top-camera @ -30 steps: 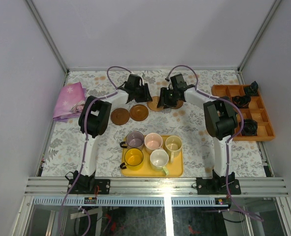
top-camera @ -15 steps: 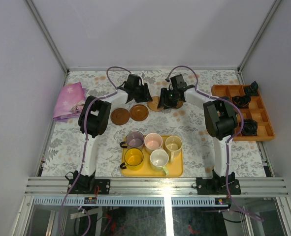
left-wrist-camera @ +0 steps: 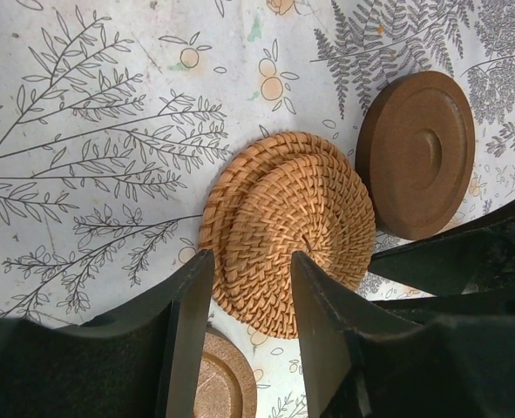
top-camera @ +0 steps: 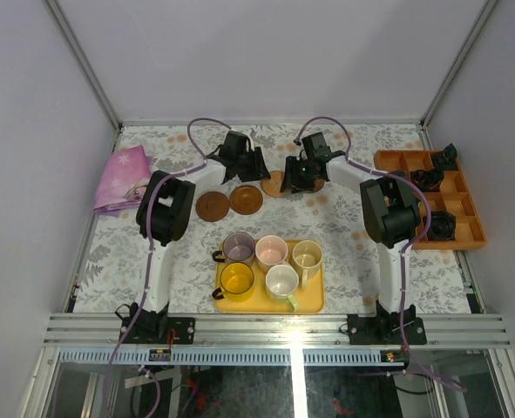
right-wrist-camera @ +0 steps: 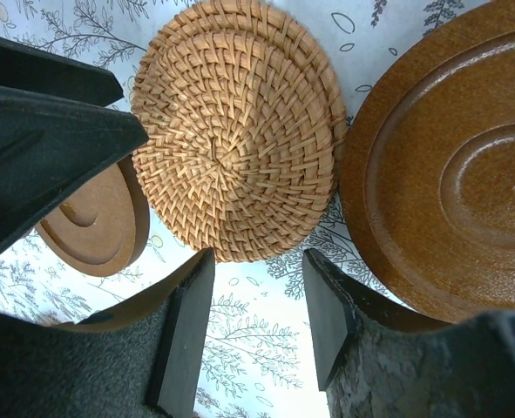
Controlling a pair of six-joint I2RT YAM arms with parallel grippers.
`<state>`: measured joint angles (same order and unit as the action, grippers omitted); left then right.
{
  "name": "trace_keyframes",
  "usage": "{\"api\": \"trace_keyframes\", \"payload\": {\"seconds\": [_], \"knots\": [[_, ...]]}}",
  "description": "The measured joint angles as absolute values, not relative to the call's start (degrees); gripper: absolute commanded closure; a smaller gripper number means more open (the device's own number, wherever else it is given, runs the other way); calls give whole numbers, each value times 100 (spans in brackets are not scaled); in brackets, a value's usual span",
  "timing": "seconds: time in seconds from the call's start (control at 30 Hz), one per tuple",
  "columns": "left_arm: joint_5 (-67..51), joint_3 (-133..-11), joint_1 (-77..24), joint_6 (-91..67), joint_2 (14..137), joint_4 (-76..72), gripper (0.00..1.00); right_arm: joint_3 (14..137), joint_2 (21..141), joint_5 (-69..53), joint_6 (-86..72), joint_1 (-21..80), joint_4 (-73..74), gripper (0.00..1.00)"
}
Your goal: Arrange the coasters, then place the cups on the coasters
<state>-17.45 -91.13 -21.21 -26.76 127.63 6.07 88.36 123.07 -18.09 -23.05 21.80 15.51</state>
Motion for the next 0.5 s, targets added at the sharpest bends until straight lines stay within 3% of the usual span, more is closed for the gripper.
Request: {"api": "trace_keyframes", "payload": {"seconds": [0.5], "knots": [[-1865,-9137,-2121,-2729,12770,585,59,8886,12307,-1811,-2296,2169,1509,48]]}}
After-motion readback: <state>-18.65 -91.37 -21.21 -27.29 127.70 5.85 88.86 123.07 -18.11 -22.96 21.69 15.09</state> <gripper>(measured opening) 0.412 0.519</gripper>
